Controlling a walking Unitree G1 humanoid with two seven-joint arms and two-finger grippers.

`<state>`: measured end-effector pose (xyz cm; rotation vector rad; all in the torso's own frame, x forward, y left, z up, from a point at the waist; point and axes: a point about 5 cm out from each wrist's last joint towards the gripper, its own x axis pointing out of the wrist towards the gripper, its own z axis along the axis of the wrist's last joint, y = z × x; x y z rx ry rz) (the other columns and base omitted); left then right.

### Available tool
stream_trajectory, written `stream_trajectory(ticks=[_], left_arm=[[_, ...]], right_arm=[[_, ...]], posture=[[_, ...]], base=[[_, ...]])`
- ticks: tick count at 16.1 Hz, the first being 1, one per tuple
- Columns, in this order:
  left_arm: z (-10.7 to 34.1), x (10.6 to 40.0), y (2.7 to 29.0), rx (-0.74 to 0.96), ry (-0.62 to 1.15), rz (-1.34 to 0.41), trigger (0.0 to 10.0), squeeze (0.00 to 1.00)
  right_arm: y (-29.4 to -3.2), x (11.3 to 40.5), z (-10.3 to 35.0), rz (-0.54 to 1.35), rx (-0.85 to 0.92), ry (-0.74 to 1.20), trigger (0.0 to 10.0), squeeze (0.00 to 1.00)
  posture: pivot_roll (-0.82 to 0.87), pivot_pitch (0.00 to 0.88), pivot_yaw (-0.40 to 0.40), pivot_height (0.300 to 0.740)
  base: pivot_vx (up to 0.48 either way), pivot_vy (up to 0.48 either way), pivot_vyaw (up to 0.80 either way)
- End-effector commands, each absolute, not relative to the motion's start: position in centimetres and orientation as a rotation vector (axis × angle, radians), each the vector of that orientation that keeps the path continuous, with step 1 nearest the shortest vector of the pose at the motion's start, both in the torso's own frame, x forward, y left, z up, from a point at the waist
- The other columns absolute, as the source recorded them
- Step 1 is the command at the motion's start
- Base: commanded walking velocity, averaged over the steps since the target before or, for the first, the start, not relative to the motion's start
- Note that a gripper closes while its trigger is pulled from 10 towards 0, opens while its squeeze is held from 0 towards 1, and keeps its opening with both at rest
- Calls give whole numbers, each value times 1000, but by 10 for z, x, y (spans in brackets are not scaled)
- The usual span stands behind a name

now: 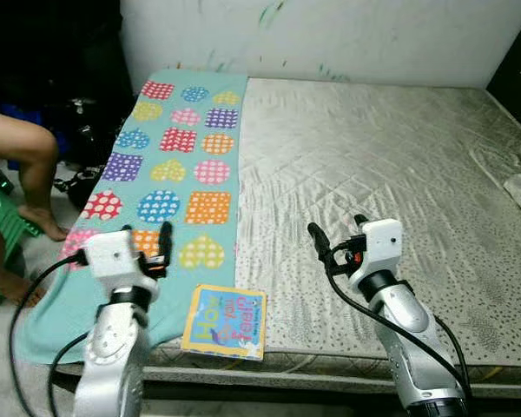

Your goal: Clean up the room

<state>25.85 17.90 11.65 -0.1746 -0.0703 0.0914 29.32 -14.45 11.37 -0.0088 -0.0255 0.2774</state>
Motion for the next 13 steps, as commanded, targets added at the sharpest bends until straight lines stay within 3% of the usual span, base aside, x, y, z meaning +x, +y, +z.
stream_trajectory(ticks=[1, 13], left_arm=[[119, 256, 185, -183, -77, 113, 10000, 0], [117, 247, 186, -225, -16, 130, 10000, 0]], right_arm=[[-145, 292, 118, 278, -10, -38, 10000, 0], [-148, 289, 112, 282, 22, 31, 10000, 0]], posture=[[-103, 122, -42, 740], [-94, 184, -71, 740]], base=[[0, 0, 0], [0, 0, -54]])
